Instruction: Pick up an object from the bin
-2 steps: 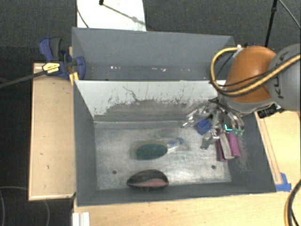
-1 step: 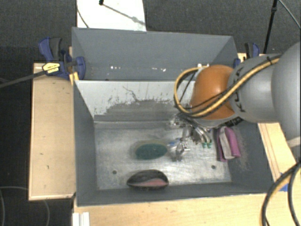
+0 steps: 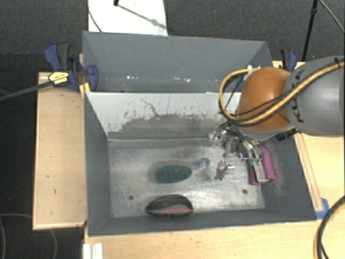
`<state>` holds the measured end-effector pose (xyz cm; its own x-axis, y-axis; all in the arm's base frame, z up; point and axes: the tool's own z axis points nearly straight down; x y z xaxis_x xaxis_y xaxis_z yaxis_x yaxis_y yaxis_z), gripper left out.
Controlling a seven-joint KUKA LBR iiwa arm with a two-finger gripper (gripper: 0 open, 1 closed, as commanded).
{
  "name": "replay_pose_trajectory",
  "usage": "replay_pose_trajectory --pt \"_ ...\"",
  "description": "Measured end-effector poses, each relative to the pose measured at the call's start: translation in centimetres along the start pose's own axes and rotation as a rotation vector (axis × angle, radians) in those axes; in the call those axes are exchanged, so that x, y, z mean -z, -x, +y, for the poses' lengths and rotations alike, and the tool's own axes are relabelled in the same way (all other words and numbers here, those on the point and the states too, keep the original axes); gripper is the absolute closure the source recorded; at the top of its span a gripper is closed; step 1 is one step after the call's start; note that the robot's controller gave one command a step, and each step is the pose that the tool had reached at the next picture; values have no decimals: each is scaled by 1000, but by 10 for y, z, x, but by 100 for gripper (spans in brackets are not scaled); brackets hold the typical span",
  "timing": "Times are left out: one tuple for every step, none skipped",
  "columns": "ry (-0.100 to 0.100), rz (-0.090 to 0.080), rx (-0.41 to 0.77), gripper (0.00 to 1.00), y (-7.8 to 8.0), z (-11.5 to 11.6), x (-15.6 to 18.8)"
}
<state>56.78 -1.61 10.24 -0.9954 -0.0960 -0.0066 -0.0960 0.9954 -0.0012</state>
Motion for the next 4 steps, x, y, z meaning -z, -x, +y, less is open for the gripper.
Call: replay_pose_trajectory --pt "3 -1 225 0 11 55 7" --pt "3 -1 235 0 -1 24 -31" --pt "3 -2 236 0 1 25 -29" --pt "1 -8 235 100 3 24 -27"
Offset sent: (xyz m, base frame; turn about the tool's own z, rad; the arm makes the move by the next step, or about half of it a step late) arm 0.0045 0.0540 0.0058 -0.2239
